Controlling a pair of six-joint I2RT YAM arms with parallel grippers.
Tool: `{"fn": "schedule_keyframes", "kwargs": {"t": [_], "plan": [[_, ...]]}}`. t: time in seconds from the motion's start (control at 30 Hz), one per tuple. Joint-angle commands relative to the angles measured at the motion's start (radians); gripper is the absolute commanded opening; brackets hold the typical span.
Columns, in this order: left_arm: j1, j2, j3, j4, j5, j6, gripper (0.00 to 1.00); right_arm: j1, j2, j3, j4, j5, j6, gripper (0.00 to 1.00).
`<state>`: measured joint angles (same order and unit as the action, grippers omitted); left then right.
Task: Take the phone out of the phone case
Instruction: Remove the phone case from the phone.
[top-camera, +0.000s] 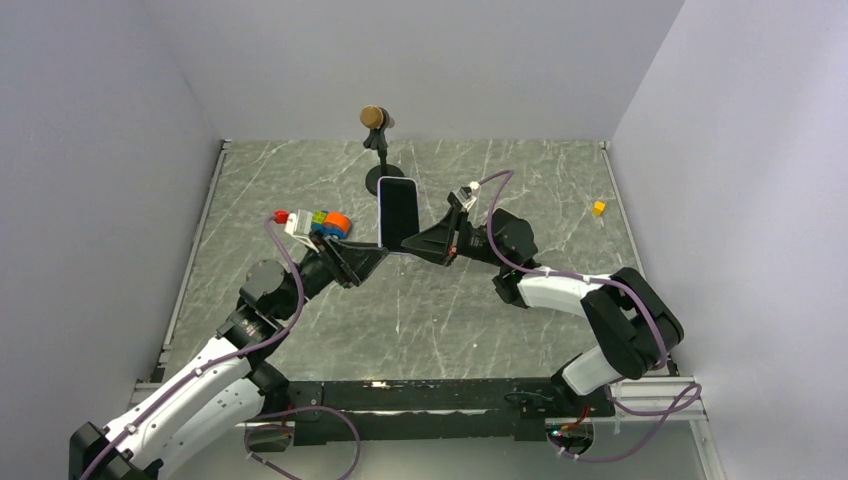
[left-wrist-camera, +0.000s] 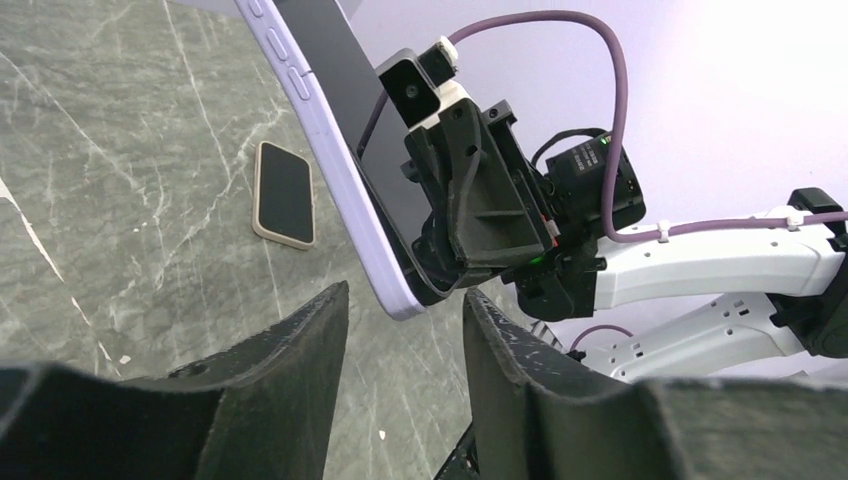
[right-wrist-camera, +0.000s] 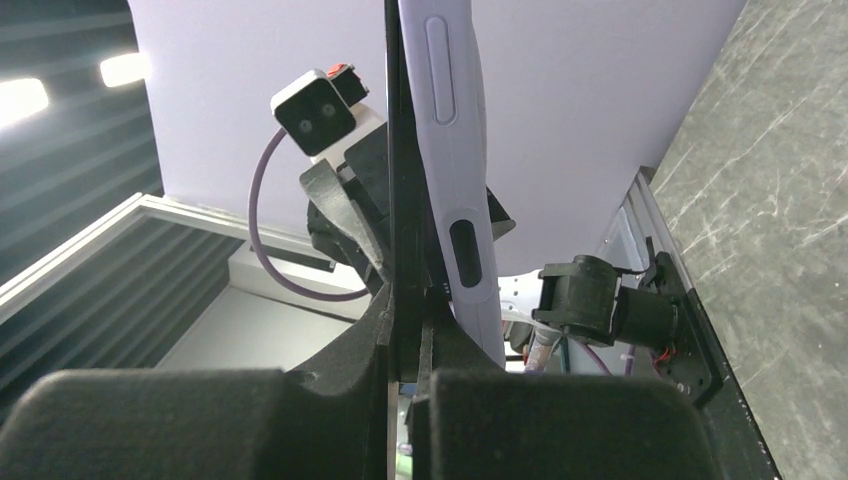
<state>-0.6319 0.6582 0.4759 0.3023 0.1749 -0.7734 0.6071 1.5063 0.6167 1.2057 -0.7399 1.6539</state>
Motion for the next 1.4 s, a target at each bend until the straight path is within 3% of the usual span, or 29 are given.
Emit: {"fn": "schedule_keyframes", "kwargs": {"t": [0.0,0.27,0.37,0.67,0.9,1.2,1.27,1.37], "plan": [[-0.004,-0.004,0.011,0.047,-0.027,-0.008,0.48,0.008,-0.064,0.012,0.124,0.024,-0.007,0.00],[-0.003,0.032,0.003,0.102,0.019,-0.032,0.24,0.014,-0.074,0.015,0.130,0.025,0.004,0.00],[-0.003,0.022,-0.018,0.110,0.012,-0.036,0.26,0.013,-0.072,0.014,0.143,0.024,0.018,0.00],[-0.003,0.049,0.029,0.061,-0.037,-0.022,0.52,0.029,-0.078,0.025,0.129,0.020,0.009,0.00],[0.009,0.076,0.056,0.051,-0.067,-0.041,0.43,0.057,-0.075,0.035,0.126,0.028,0.002,0.00],[0.072,0.116,-0.006,0.210,-0.015,-0.195,0.39,0.077,-0.056,0.034,0.144,0.035,0.003,0.00],[0.086,0.128,-0.014,0.239,0.001,-0.211,0.31,0.080,-0.052,0.033,0.149,0.037,0.004,0.00],[0.100,0.134,0.001,0.154,-0.018,-0.193,0.01,0.079,-0.061,0.028,0.132,0.034,-0.007,0.00]]}}
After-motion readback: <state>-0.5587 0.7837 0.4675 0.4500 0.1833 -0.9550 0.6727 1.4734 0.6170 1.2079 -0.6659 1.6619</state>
